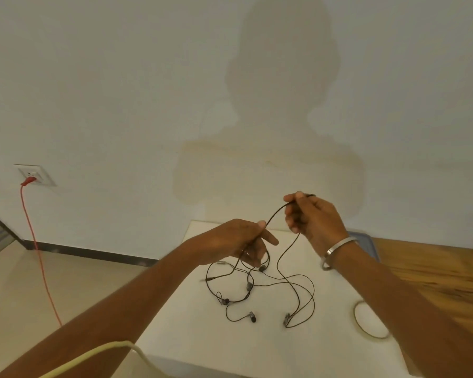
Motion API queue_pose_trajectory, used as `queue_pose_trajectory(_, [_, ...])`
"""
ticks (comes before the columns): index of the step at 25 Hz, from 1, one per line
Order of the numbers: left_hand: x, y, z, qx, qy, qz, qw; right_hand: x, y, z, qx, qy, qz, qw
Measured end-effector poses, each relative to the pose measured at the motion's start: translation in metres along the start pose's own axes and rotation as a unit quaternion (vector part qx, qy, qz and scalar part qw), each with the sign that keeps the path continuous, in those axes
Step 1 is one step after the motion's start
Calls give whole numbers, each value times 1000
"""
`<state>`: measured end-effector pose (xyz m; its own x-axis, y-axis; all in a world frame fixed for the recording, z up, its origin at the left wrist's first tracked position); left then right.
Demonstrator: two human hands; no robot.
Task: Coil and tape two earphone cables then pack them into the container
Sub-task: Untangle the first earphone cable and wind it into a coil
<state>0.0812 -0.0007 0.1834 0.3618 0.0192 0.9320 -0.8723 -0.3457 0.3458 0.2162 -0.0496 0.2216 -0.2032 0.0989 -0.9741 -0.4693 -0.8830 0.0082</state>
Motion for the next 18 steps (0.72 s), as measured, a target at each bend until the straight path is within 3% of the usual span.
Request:
queue_pose_trajectory(4, [-2,6,-10,53,-27,15,998,9,-11,-57,91,82,33,992])
queue_pose_trajectory(12, [-16,15,-18,50,-38,-30,998,39,-4,-148,260,165,128,943])
queue_pose_trajectory(14, [-18,17,-15,47,-10,-35,998,56,5,-148,245,168,212,931])
queue_pose_trajectory(16, [-18,16,-10,47,50,-35,997,69,9,-128,173,206,253,929])
queue_pose_trajectory(18, [-16,12,-3,46,104,-30,993,65,6,-96,81,267,183,943])
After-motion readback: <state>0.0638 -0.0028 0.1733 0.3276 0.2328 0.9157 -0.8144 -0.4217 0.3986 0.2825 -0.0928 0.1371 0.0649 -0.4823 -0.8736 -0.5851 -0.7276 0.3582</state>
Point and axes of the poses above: each hand's wrist, its own y-axis away from the middle knuckle, its own z-axis out of the palm, x = y × z, the point moved 9 cm from there along -y, towards the middle knuckle, and after that the axes turned 2 degrees about -z, right-handed, at the moved point
